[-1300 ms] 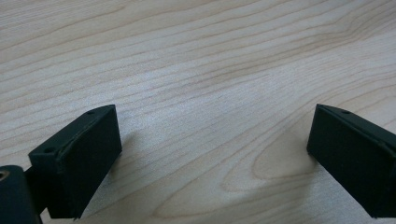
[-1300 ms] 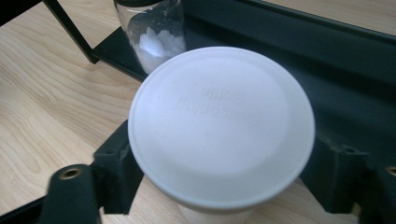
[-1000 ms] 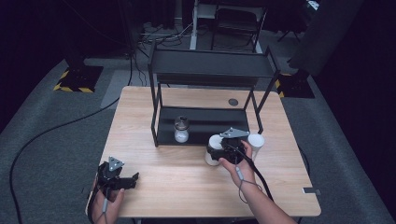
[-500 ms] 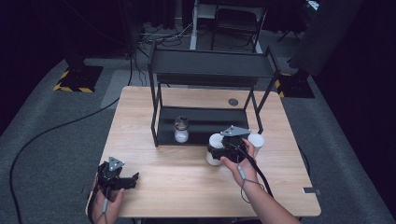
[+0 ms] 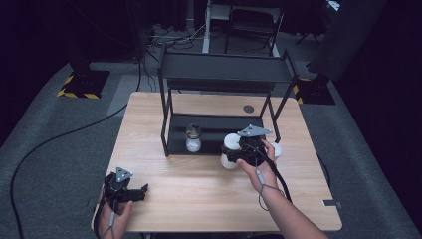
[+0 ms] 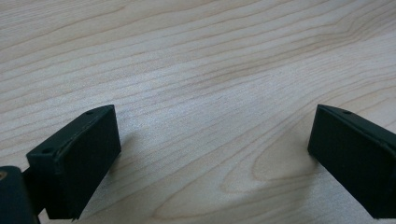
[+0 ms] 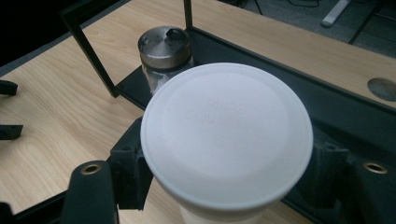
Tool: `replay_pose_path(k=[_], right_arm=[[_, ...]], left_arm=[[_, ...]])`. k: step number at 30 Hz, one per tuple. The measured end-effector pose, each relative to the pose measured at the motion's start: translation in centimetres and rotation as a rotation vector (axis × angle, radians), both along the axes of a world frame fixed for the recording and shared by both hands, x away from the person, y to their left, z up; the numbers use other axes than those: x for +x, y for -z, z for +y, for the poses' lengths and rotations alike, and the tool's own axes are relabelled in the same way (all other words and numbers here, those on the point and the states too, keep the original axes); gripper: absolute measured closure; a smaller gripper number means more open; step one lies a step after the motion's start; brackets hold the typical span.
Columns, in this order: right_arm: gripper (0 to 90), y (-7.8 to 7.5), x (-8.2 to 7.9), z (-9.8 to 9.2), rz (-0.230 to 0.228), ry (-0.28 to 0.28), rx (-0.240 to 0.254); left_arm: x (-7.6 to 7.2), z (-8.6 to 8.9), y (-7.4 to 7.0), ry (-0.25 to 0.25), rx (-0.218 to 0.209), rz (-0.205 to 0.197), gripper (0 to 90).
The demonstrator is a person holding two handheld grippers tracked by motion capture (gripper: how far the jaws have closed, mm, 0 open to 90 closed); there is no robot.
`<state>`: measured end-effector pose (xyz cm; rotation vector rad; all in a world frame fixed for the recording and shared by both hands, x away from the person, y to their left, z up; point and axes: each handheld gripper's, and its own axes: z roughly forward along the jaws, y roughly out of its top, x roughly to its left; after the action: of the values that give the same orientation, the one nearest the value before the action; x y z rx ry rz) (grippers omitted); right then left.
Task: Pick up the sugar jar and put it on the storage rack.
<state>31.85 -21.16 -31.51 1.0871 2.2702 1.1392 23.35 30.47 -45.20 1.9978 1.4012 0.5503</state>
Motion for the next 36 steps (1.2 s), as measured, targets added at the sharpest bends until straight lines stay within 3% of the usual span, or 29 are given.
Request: replay_pose_path(k=[18,28,36], right_arm=[[32.7,-2.6,1.5,0.4,-0.029,0.010,0.005],[32.8,-1.8,3.1,1.8,-0.053,0.024,-0.019],[32.8,-0.4,5.0,3.0,-0.030,0.036,-0.009]], left_arm=[[0.0,0.0,0.0,0.000,0.000,0.000,1.9],[0.0,0.0,0.0,0.000,0.000,0.000,1.9],[0.0,0.0,0.0,-0.002,0.000,0.000,1.9]])
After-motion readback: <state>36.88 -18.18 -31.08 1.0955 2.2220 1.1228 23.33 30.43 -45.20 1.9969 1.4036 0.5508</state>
